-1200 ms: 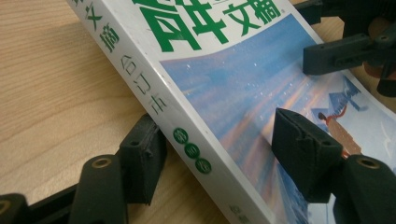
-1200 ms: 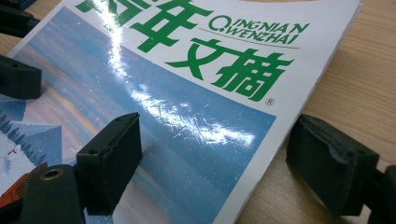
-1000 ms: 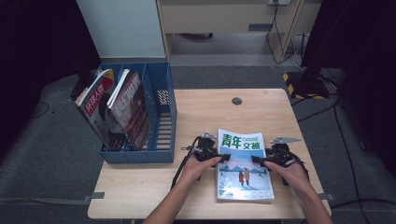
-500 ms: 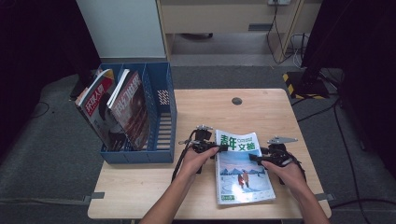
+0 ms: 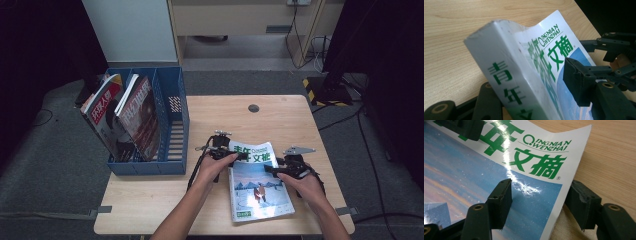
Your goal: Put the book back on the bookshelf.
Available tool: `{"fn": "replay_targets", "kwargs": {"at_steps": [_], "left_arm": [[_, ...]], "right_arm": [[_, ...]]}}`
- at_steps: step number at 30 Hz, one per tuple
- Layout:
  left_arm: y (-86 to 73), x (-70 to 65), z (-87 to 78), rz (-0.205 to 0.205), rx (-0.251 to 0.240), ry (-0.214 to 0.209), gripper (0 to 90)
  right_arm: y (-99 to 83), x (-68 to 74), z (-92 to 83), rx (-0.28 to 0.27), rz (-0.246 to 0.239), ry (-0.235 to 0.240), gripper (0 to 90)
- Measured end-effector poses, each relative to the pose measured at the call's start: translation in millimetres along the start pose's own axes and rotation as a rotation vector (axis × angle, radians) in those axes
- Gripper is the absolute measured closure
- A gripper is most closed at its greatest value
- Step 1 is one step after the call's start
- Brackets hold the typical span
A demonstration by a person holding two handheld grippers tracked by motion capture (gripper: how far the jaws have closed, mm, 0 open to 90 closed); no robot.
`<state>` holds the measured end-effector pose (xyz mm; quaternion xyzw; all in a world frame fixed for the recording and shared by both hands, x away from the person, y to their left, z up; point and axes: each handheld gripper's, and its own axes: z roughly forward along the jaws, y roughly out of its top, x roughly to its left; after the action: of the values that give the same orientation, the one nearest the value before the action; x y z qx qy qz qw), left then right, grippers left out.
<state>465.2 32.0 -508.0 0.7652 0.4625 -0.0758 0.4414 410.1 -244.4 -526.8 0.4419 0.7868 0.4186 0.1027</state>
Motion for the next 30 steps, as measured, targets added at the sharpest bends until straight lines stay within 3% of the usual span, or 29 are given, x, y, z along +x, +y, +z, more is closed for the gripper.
{"fn": "replay_targets", "kwargs": {"at_steps": [8,22,30], "left_arm": [[2.0,4.1,-0.1,-0.027,-0.015,-0.021,51.2],[6.3,1.8,6.1,-0.067,-0.006,-0.037,46.0],[8.2,0.3,6.2,-0.096,0.002,-0.039,50.2]], "right_arm": [[0.8,1.8,-0.6,-0.020,0.008,0.020,39.9],[0.5,5.7,4.0,-0.013,-0.009,0.021,39.3],[0.9,9.0,4.6,-0.016,-0.015,0.011,39.4]]}}
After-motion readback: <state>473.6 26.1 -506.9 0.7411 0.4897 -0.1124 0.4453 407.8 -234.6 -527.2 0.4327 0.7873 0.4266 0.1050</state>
